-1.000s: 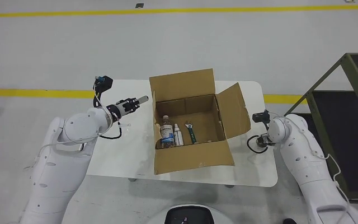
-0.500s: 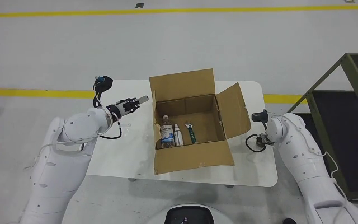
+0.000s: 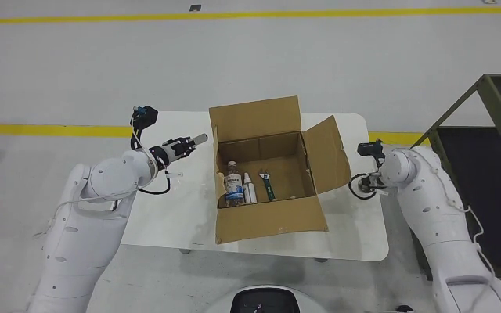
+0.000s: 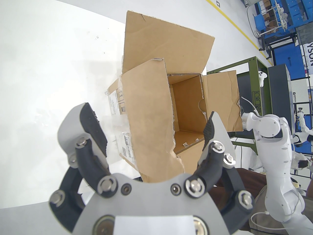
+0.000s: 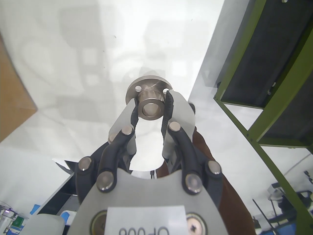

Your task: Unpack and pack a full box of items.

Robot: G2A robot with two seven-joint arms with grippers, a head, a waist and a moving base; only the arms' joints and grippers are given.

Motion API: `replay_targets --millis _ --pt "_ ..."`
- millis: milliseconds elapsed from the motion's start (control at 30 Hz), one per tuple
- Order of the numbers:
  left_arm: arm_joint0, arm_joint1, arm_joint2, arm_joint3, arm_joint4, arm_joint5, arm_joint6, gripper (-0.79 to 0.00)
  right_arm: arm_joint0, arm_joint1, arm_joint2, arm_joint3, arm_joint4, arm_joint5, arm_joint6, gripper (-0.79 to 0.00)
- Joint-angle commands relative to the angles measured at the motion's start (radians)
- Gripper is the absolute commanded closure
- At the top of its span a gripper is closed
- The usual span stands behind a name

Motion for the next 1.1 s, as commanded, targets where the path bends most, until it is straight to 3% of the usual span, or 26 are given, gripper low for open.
replay_targets --millis 0,267,433,600,800,1067 --pt "0.000 0.000 0.000 0.000 0.000 0.000 0.000 -0.785 0.005 0.013 0.069 -0.054 0.060 0.001 0.012 0.000" --pt "0.000 0.000 0.000 0.000 0.000 0.000 0.000 -0.785 -0.031 0.055 0.338 -0.352 0.342 0.065 0.079 0.000" --pt "0.000 0.000 0.000 0.000 0.000 0.000 0.000 -0.785 -0.043 0.058 0.360 -0.458 0.541 0.047 0.131 0.000" --pt "0.000 0.000 0.000 0.000 0.000 0.000 0.000 -0.785 -0.021 0.045 0.228 -0.490 0.640 0.018 0.143 0.000" --pt "0.000 0.000 0.000 0.000 0.000 0.000 0.000 -0.785 0.046 0.013 0.003 -0.417 0.691 0.005 0.112 0.000" --pt "0.000 0.000 0.000 0.000 0.000 0.000 0.000 -0.785 0.140 -0.047 -0.290 -0.270 0.596 0.043 -0.009 0.000"
